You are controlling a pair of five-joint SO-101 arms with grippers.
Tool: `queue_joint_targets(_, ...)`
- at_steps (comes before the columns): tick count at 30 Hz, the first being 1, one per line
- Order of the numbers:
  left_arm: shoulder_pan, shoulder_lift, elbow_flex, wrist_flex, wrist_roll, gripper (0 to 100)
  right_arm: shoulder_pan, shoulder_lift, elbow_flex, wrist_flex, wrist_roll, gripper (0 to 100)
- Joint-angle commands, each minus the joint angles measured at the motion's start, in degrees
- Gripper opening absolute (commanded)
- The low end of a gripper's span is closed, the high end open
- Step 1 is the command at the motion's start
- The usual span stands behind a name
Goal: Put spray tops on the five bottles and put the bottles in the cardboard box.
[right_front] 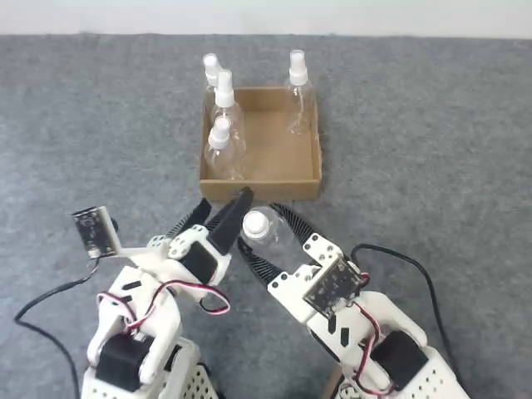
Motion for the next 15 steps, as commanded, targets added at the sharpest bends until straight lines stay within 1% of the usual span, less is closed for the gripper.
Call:
queue_joint_targets(1, 2.37, -0.97, -4.09, 0.18, -0.35, 28, -0.66, 6.64, -1.76, -1.89, 0.70, 0.6)
queue_joint_targets(5, 2.46, -0.97, -4.09, 0.18, -0.53, 28, -0.57, 13.93, -3.34, -3.91, 0.62, 0.6)
queue_joint_targets(8, 2.46, -0.97, -3.74, 0.18, -2.11, 28, -0.57, 17.36, -4.31, -4.44, 0.53, 0.6)
queue_joint_targets(11, 1.76, -0.97, -3.74, 0.18, -2.11, 28, -0.57, 18.24, -4.92, -4.44, 0.44, 0.6)
queue_joint_targets(15, -0.97, -0.97, -3.74, 0.09, -2.02, 28, -0.57, 18.24, -5.10, -4.00, 0.44, 0.6)
